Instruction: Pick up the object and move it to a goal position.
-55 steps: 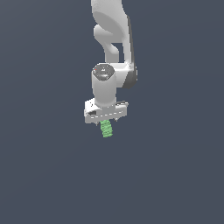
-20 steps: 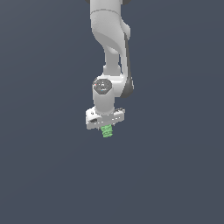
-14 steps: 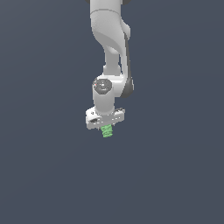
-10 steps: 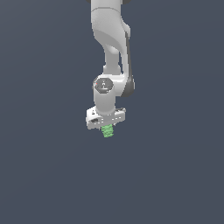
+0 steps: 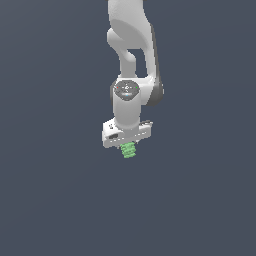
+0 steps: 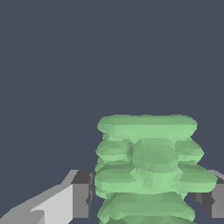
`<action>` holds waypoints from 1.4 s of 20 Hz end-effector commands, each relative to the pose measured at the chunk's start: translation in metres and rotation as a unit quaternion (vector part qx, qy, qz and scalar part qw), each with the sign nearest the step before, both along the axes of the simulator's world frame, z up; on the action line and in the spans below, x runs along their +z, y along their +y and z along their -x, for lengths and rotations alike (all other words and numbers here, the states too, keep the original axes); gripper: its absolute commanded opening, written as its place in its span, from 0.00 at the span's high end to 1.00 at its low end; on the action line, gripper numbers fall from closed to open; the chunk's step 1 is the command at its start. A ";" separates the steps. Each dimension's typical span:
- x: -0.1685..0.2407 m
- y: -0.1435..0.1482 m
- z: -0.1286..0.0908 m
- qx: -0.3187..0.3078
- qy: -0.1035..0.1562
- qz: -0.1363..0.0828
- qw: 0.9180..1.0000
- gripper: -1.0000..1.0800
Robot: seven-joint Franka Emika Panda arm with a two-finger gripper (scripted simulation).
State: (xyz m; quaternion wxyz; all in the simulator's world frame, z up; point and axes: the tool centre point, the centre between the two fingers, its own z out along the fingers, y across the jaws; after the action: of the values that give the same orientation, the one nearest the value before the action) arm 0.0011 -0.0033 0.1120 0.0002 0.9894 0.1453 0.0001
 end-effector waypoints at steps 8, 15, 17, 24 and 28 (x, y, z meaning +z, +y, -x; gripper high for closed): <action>0.072 0.040 -0.043 0.000 0.000 0.000 1.000 1.00; 0.118 0.065 -0.071 0.000 0.000 0.000 1.000 1.00; 0.129 0.071 -0.078 0.000 0.000 0.000 1.000 1.00; 0.162 0.089 -0.100 0.000 0.000 0.000 1.000 1.00; 0.177 0.098 -0.110 0.000 0.000 0.000 1.000 1.00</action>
State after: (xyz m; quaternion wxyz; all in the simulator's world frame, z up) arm 0.1075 0.0912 0.2834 0.0001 0.9893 0.1456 0.0003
